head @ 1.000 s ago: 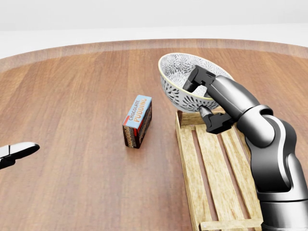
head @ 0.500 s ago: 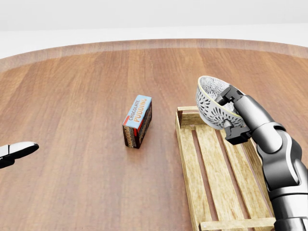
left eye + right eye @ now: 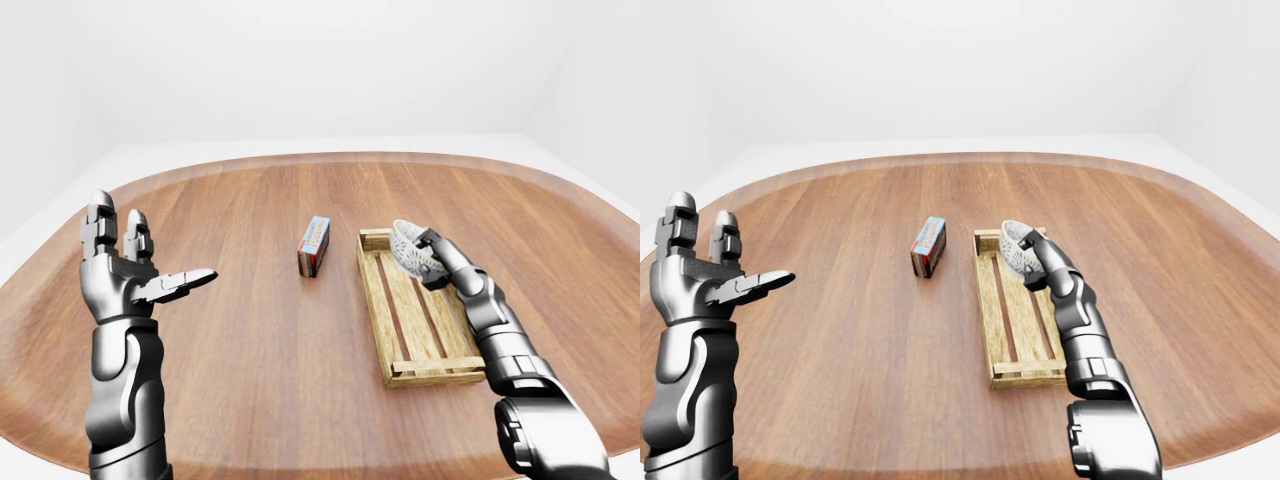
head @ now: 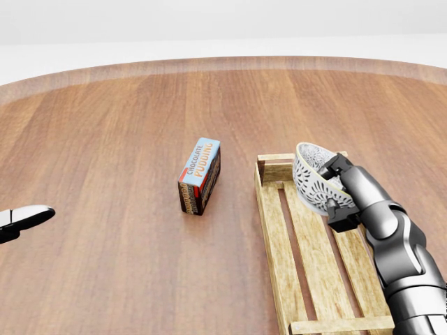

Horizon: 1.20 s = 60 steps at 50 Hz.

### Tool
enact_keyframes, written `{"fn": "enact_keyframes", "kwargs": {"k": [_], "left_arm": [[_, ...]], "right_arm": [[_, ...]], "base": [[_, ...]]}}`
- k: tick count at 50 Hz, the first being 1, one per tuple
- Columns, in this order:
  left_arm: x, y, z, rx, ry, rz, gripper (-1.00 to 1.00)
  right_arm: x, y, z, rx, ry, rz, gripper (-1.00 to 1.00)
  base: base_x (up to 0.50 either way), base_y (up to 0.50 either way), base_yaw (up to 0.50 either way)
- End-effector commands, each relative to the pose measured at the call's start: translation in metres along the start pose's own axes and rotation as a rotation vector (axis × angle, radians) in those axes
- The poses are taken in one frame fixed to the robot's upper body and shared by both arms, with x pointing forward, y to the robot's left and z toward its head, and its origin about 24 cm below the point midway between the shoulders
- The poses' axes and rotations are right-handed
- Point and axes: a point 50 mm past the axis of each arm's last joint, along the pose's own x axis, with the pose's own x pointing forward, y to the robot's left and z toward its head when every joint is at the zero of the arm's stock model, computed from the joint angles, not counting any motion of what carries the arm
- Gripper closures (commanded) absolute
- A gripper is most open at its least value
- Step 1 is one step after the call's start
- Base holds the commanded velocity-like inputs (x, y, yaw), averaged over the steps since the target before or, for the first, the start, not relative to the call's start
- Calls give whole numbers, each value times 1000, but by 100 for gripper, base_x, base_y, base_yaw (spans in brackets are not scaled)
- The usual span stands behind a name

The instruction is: Pick up the bowl on the left and put it in the tray.

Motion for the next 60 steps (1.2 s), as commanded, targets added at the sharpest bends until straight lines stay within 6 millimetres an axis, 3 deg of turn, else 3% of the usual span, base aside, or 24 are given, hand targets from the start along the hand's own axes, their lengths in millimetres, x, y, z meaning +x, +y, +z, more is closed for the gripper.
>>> {"fn": "enact_keyframes", "kwargs": {"k": [1,21,39,51,52,53,54,60], "left_arm": [[-3,-6,-24,42,95,5,-100],[-4,-7,-21,35,81,-6,-100],[-4,-6,-19,34,73,-1,-100],[-4,-7,-20,34,77,-3,-100],[-4,-7,-21,35,80,-4,-100],[-4,-7,-21,35,81,-4,-100],[-4,-7,-21,34,79,-4,-100],[-5,-7,-20,34,78,-5,-100]], "right_arm": [[3,17,-18,-25,93,32,100],[0,51,-43,-71,211,105,100],[-4,74,-50,-98,249,148,100],[-6,77,-51,-104,246,160,100],[-6,77,-51,-102,245,161,69],[-6,78,-51,-99,246,159,-77],[-6,79,-51,-99,246,162,-100],[-6,78,-49,-99,230,163,-100]], "base": [[0,0,0],[0,0,0],[0,0,0],[0,0,0],[0,0,0],[0,0,0],[0,0,0],[0,0,0]]}}
